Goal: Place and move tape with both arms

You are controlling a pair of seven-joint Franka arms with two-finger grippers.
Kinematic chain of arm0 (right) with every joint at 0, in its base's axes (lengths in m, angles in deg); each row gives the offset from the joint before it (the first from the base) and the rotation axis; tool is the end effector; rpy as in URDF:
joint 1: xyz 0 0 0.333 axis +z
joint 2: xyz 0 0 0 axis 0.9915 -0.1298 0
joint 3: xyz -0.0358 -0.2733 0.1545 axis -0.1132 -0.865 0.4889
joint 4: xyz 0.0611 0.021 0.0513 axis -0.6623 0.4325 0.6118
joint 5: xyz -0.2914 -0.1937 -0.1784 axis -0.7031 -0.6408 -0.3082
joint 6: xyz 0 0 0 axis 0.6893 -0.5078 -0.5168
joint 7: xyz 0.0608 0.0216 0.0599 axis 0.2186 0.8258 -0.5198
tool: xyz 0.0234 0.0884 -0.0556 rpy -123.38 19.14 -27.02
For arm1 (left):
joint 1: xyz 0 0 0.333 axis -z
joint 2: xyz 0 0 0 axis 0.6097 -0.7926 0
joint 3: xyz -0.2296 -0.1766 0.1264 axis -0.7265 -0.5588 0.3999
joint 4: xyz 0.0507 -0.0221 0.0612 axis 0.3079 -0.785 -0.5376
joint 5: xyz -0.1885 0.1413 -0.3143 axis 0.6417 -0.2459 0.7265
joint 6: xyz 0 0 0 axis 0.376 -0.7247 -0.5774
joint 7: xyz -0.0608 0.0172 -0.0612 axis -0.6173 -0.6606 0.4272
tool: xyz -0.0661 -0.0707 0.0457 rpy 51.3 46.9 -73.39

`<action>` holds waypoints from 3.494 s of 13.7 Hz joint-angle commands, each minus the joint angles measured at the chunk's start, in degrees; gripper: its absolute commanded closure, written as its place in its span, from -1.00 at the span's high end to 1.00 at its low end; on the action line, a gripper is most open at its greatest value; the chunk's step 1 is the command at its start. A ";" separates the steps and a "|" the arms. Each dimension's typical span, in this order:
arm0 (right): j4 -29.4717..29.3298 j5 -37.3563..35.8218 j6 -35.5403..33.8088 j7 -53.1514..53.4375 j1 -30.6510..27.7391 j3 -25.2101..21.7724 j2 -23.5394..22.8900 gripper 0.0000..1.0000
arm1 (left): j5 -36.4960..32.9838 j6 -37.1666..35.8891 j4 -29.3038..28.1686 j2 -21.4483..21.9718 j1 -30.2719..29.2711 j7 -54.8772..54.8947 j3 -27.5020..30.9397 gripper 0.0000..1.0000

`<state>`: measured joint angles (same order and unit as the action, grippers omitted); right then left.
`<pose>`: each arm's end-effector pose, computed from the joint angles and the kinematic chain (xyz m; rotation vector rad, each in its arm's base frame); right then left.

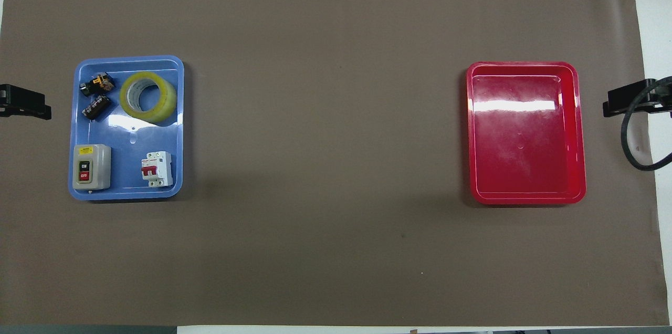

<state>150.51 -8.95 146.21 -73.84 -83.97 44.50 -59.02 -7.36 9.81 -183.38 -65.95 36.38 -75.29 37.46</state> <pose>0.5412 -0.0172 0.6423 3.1087 -0.0825 0.0009 0.5575 0.0296 0.5912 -3.1121 -0.0557 -0.0073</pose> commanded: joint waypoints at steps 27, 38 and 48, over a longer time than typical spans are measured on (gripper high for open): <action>0.69 0.95 0.16 -1.42 -0.69 0.30 0.49 1.00 | -1.31 1.35 -1.72 1.37 0.48 -0.10 -0.05 1.00; 1.30 0.86 0.43 -1.34 -0.78 0.30 0.67 1.00 | -0.96 3.81 -1.02 0.23 0.30 0.51 -0.05 1.00; 1.39 0.87 0.43 -1.42 -0.86 0.30 0.67 1.00 | -0.87 23.30 -3.03 -14.53 1.18 0.43 -0.14 1.00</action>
<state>150.96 -8.95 146.19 -73.84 -83.99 44.48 -59.02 -7.37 29.27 -185.35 -78.18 36.64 -75.26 37.04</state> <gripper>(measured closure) 0.000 0.000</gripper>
